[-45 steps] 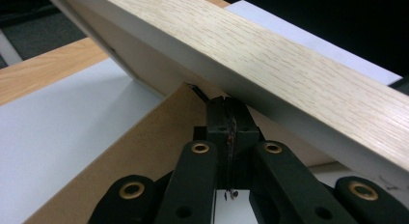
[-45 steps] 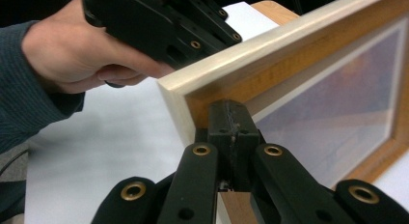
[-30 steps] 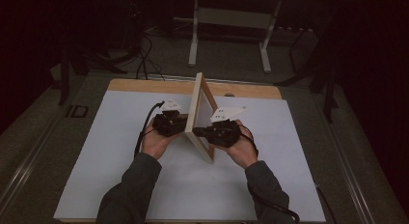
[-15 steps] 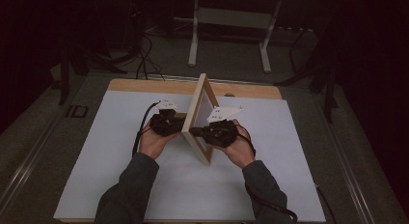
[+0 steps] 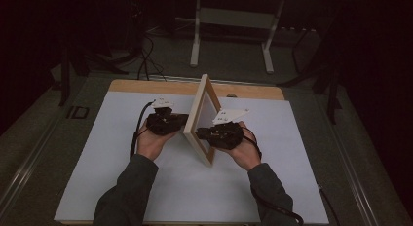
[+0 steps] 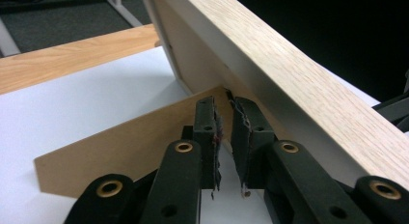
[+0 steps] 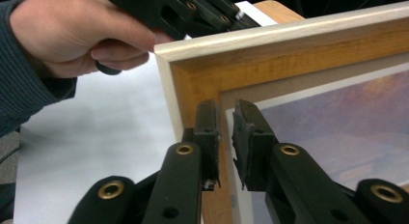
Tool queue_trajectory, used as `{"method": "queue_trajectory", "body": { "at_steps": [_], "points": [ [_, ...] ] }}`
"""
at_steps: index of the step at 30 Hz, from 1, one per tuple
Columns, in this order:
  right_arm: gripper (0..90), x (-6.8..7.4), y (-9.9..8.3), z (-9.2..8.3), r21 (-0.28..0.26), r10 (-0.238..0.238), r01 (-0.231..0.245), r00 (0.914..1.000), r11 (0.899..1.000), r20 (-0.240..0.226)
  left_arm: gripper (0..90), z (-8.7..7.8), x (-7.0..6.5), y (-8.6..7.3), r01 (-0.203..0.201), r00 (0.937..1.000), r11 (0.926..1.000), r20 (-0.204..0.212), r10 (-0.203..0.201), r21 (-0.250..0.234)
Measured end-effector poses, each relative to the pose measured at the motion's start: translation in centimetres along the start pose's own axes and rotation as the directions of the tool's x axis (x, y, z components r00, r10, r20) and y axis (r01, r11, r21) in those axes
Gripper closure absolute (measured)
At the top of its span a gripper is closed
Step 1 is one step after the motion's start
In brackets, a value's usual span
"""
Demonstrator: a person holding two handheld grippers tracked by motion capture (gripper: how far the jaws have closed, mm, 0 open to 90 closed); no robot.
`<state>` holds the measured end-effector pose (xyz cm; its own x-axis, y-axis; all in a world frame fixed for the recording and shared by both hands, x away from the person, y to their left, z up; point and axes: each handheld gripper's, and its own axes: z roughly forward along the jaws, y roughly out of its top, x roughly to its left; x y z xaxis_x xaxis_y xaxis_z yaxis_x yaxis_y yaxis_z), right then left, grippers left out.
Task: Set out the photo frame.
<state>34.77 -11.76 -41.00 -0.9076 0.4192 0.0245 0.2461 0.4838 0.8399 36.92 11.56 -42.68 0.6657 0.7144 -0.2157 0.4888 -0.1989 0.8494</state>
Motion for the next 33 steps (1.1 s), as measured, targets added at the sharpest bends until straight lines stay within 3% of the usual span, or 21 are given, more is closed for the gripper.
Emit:
{"method": "queue_trajectory", "body": {
  "at_steps": [3,7,18,26,33],
  "points": [
    [76.3,-0.1,-0.2,-0.2,0.001,0.006,-0.006,0.9999,1.0,0.009,78.2,-0.7,0.2,0.0,0.021,0.9998,0.9995,-0.006,-0.021,-0.025],
    [73.8,-0.4,-0.5,-0.4,0.002,0.013,-0.013,0.9998,1.0,0.016,72.7,-1.2,0.2,0.1,0.02,0.9997,0.9984,-0.013,-0.02,-0.052],
    [70.4,-0.8,-1.1,-0.6,0.001,0.033,-0.034,0.9985,0.999,0.042,61.4,-2.1,0.2,0.1,0.061,0.9977,0.995,-0.023,-0.063,-0.079],
    [70.2,-0.9,-1.3,-0.6,0.003,0.039,-0.039,0.9981,0.999,0.047,57.7,-2.7,-0.4,0.3,0.069,0.9975,0.9933,-0.008,-0.07,-0.093],
    [70.2,-1.1,-1.5,-0.6,0.004,0.043,-0.044,0.9975,0.999,0.056,53.4,-3.2,-0.9,0.4,0.065,0.997,0.9916,-0.034,-0.069,-0.111]
  ]
}}
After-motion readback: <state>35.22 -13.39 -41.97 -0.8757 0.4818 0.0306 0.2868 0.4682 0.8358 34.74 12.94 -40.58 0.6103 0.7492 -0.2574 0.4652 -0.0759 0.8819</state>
